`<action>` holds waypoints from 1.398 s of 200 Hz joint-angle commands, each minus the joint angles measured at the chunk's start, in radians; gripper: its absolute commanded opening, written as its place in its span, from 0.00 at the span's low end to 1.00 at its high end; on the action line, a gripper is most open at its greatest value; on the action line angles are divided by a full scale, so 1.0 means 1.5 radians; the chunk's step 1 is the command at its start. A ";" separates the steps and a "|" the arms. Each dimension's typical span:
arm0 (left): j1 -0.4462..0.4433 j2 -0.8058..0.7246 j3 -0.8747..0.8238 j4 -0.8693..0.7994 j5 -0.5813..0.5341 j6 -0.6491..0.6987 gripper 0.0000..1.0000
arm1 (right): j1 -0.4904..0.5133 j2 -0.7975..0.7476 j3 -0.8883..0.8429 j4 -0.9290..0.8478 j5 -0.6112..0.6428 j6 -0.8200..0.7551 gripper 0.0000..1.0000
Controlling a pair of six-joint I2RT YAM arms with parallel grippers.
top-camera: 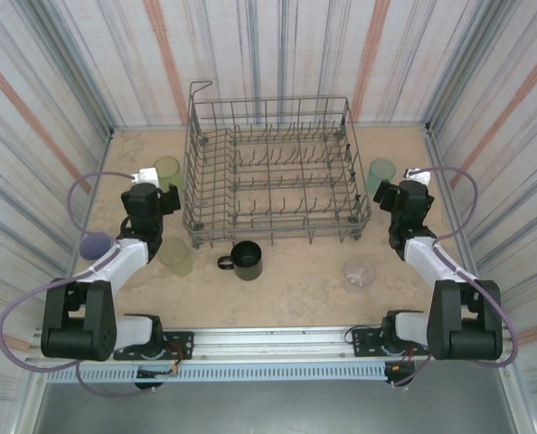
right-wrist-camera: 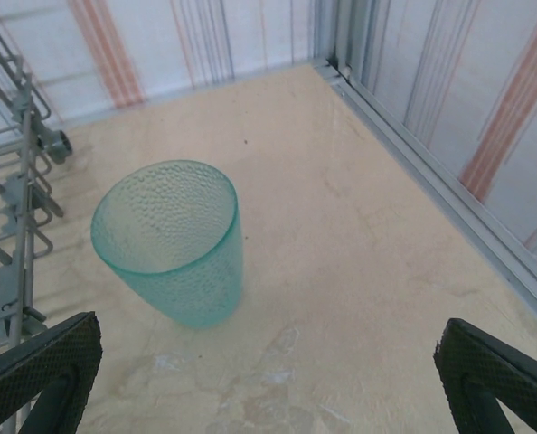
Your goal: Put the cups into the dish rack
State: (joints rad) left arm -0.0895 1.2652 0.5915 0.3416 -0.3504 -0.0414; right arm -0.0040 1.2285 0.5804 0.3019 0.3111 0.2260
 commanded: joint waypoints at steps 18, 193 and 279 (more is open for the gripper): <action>-0.004 -0.059 0.060 -0.170 -0.115 -0.091 0.99 | -0.003 -0.041 0.068 -0.182 0.007 0.068 0.99; -0.004 -0.221 0.259 -0.565 0.110 -0.231 0.99 | -0.107 0.281 0.507 -0.565 -0.218 0.111 0.97; -0.008 -0.273 0.226 -0.573 0.169 -0.230 0.99 | -0.140 0.422 0.590 -0.572 -0.283 0.158 0.74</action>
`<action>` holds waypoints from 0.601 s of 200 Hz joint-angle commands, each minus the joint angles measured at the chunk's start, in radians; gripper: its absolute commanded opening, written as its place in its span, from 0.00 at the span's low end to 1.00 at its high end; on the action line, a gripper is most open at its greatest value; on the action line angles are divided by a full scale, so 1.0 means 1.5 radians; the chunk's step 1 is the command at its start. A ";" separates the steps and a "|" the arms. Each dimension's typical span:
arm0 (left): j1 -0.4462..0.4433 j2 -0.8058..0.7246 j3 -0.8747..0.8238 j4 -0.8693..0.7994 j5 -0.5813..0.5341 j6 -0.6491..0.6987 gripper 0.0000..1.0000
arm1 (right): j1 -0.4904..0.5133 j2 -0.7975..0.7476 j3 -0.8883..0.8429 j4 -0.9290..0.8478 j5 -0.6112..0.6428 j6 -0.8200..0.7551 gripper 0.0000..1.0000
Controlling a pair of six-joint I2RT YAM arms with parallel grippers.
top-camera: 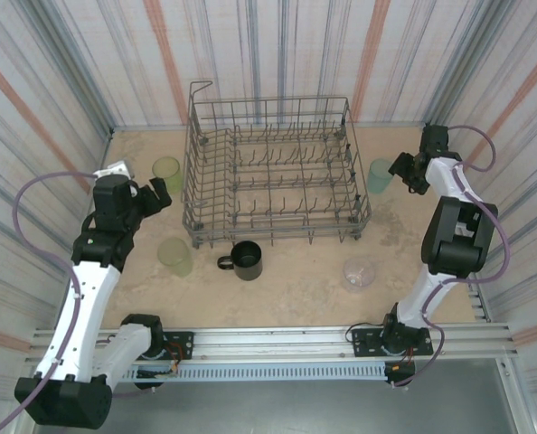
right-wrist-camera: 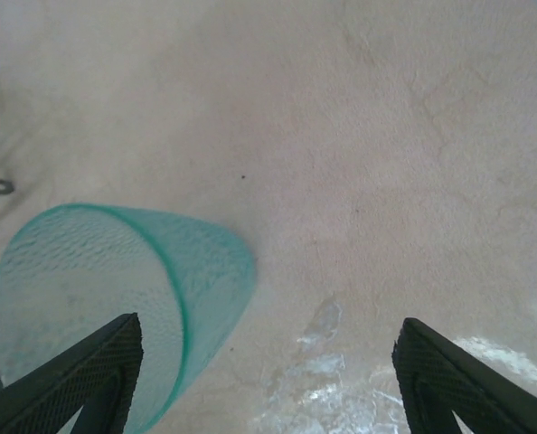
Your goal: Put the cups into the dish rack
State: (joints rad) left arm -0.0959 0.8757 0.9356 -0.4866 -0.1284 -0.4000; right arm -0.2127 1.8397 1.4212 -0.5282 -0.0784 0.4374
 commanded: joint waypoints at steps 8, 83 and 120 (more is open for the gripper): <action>-0.005 -0.018 -0.004 -0.023 0.023 0.010 0.99 | 0.000 0.019 0.037 -0.023 -0.020 0.016 0.73; -0.009 -0.035 -0.011 -0.024 0.032 -0.005 0.99 | 0.001 0.065 0.048 -0.014 -0.048 0.015 0.49; -0.013 -0.037 -0.018 -0.024 0.030 -0.001 0.99 | 0.002 0.079 0.047 -0.006 -0.071 0.026 0.33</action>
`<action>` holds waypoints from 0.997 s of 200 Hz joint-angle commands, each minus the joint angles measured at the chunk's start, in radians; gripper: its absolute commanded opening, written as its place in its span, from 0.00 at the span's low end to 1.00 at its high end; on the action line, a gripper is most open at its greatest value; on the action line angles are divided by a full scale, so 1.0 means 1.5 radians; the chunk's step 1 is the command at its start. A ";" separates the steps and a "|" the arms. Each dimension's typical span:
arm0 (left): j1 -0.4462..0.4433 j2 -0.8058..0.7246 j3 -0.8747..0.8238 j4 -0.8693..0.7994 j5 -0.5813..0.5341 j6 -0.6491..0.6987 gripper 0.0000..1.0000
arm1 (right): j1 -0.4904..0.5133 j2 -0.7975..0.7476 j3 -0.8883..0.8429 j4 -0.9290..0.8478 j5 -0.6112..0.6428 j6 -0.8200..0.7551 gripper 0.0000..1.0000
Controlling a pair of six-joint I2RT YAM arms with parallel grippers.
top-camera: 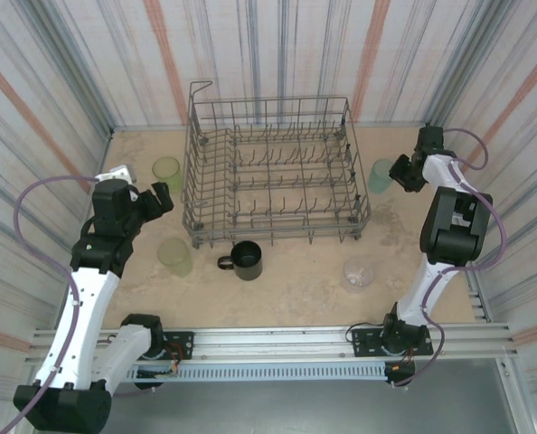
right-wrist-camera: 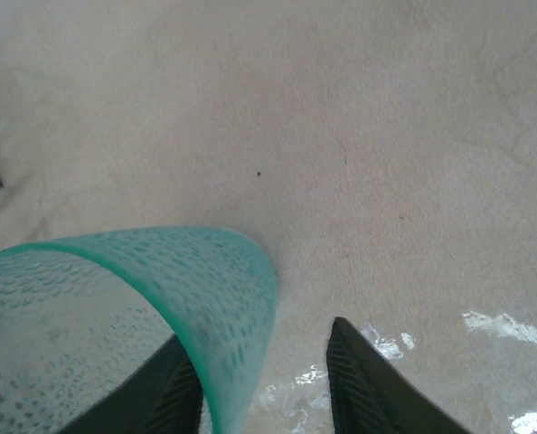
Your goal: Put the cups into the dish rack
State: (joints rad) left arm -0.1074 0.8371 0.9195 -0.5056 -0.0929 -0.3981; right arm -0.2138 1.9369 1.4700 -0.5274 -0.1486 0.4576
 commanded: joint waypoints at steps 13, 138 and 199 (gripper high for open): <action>-0.005 -0.012 -0.010 -0.014 0.006 -0.003 0.99 | 0.005 0.015 0.013 -0.003 -0.029 0.015 0.22; -0.007 -0.011 0.069 -0.065 0.024 0.053 0.99 | -0.002 -0.096 0.007 -0.025 -0.041 0.012 0.00; -0.008 0.016 0.098 -0.064 0.075 0.032 0.99 | -0.006 -0.174 0.043 -0.051 -0.082 -0.002 0.00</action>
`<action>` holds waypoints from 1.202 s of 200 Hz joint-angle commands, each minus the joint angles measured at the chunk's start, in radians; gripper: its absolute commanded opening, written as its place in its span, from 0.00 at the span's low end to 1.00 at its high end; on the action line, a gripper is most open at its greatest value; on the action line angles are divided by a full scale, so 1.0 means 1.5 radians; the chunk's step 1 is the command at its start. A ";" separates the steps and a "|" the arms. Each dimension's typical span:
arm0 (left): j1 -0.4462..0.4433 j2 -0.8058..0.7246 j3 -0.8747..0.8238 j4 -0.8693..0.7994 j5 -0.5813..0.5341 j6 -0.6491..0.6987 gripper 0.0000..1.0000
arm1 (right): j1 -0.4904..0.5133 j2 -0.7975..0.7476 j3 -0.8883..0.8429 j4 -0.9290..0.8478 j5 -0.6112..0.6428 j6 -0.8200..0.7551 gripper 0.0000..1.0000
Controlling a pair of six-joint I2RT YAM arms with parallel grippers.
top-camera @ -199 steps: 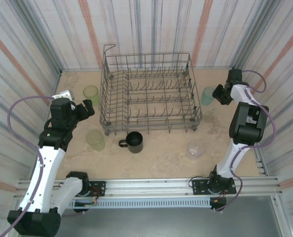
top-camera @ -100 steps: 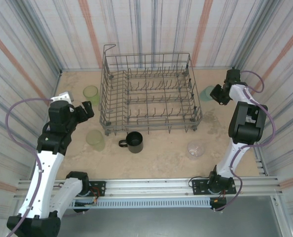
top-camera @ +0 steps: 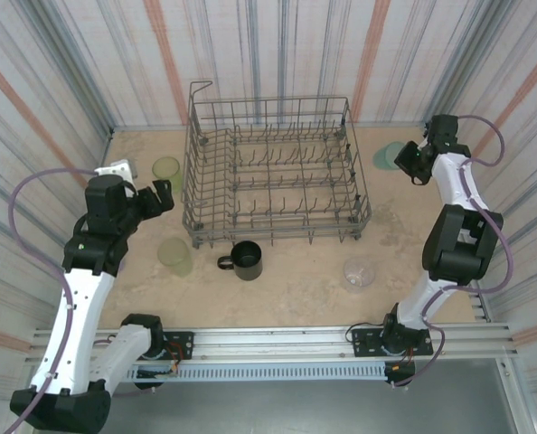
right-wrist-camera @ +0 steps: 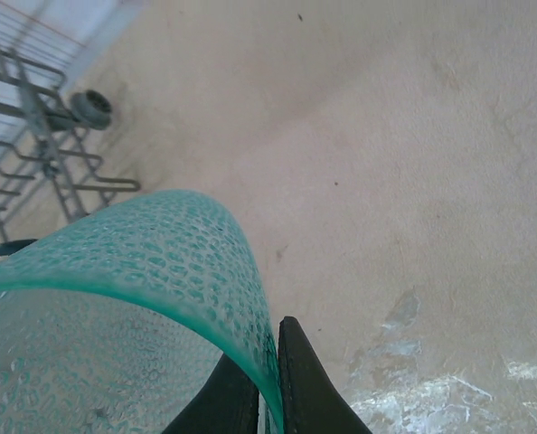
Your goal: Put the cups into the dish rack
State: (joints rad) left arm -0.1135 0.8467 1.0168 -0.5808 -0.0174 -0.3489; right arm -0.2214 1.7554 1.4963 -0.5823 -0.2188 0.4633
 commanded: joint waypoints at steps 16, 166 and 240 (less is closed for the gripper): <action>-0.004 0.020 0.054 -0.017 0.011 -0.001 0.99 | 0.011 -0.076 0.020 0.016 -0.060 0.002 0.00; -0.027 0.125 0.134 0.029 0.135 -0.116 0.99 | 0.198 -0.121 -0.037 0.231 -0.191 0.099 0.00; -0.064 0.195 0.202 0.114 0.212 -0.193 0.99 | 0.221 -0.113 -0.086 0.287 -0.258 0.155 0.00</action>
State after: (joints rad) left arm -0.1890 1.1103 1.2907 -0.4759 0.2462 -0.5835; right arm 0.0860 1.5909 1.3945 -0.2100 -0.5392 0.6369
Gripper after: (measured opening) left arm 0.986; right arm 0.087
